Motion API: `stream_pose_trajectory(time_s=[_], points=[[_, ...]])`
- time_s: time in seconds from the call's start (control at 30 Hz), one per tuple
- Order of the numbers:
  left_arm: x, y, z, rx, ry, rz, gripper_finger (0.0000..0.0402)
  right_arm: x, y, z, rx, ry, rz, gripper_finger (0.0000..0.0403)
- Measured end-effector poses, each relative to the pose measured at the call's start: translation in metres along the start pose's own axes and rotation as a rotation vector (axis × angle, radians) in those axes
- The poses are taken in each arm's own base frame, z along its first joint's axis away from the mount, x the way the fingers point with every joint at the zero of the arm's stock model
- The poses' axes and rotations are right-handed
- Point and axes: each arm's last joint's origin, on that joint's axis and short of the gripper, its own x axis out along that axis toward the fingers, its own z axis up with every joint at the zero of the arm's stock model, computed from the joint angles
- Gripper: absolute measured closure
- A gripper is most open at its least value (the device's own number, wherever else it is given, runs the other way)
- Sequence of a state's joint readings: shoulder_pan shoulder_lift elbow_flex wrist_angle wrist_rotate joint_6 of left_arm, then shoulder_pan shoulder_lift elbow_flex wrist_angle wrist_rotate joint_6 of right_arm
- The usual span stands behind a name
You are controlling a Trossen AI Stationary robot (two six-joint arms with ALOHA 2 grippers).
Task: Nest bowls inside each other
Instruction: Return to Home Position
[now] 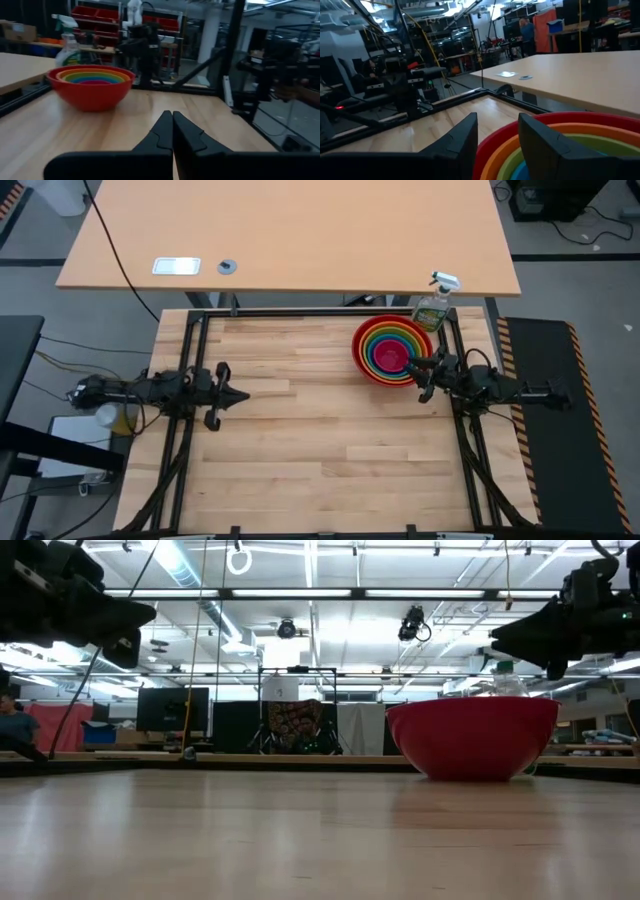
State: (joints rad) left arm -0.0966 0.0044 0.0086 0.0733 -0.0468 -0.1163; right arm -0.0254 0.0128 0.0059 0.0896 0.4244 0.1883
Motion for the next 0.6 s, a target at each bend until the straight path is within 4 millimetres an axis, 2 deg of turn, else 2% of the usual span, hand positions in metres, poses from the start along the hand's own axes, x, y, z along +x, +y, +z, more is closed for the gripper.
stream_pose_trajectory(time_s=[0.23,0.47,0.6], points=[[0.0,-0.005,0.0,-0.008,0.003,-0.052,0.0399,0.002,-0.006,-0.001,0.003,0.005,-0.059,0.0255],[0.0,-0.005,0.0,-0.121,0.003,-0.048,0.0395,0.001,-0.017,0.002,0.063,-0.075,-0.351,0.0255],[0.0,-0.005,0.0,-0.136,0.004,-0.048,0.0395,0.001,-0.018,0.003,0.108,-0.09,-0.377,0.0255]])
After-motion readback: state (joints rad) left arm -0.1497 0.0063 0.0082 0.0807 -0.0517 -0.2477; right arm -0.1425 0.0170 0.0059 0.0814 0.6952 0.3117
